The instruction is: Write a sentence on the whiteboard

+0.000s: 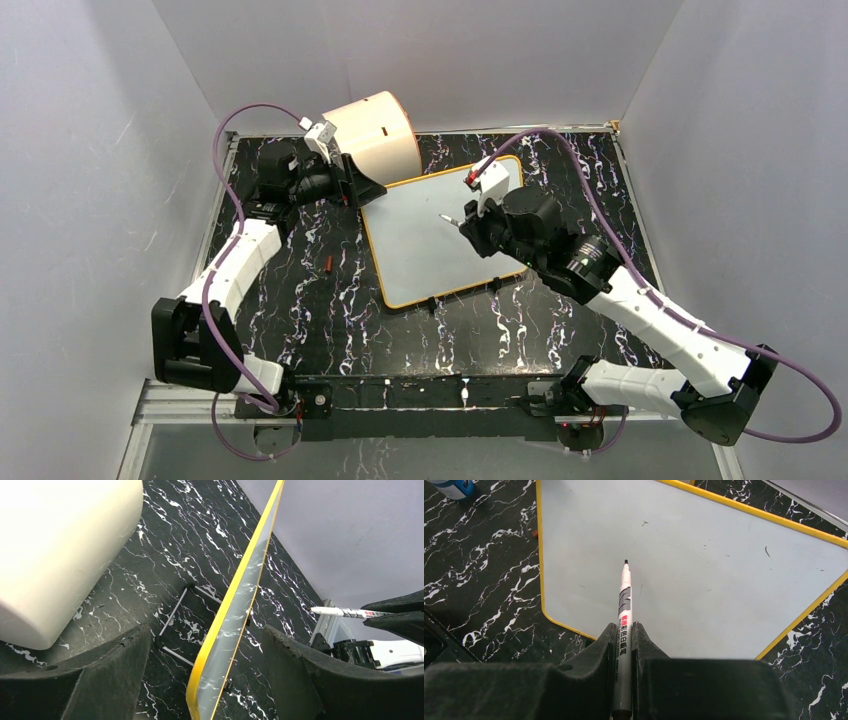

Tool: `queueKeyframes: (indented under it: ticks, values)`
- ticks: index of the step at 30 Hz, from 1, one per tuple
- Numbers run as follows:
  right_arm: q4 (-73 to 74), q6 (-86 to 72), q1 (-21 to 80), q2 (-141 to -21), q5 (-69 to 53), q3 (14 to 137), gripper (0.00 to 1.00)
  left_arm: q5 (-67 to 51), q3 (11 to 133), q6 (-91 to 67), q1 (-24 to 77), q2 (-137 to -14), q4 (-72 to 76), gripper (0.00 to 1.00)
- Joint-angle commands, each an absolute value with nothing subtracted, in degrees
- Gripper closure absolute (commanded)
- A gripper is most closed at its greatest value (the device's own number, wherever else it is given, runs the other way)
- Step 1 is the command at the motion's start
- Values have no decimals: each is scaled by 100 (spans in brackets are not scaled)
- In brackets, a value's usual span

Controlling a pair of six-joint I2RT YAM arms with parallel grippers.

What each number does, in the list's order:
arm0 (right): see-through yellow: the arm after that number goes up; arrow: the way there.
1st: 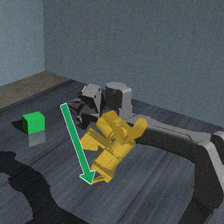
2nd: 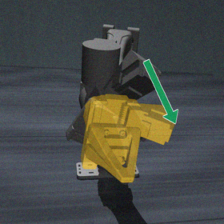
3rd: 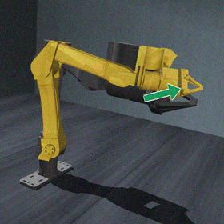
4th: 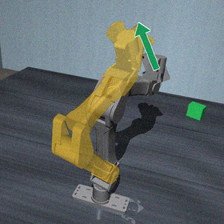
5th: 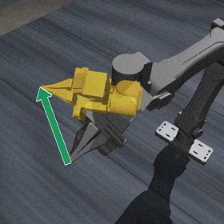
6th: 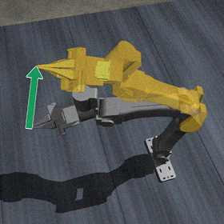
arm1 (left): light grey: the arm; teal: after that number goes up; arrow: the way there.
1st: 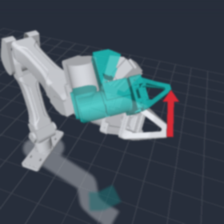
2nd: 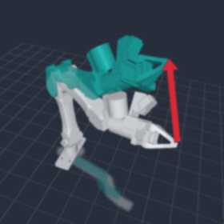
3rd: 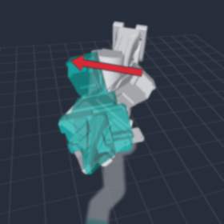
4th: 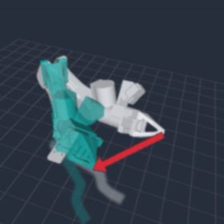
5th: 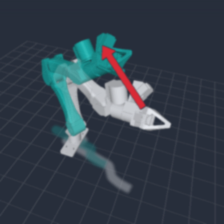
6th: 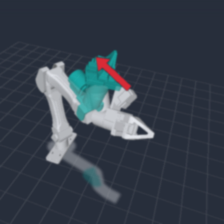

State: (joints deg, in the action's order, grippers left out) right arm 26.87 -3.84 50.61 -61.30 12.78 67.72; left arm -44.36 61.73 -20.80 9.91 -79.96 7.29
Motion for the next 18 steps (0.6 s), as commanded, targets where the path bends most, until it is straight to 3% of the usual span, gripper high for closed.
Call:
queueKeyframes:
  ticks: [1,5,15,18]
  values:
    - [2376,-405,5250,-6199,1678,7032,100,-5037,6435,-1906,973,-8053,828,24]
    - [2263,-396,5385,-6240,1731,7014,100,-5483,6425,-1829,952,-8172,944,31]
    - [1867,-289,5692,-6208,1774,6837,100,-6208,6254,-2065,844,-8348,1494,62]
    - [1805,-245,5756,-6214,1802,6820,100,-6229,6201,-1968,827,-8304,1454,65]
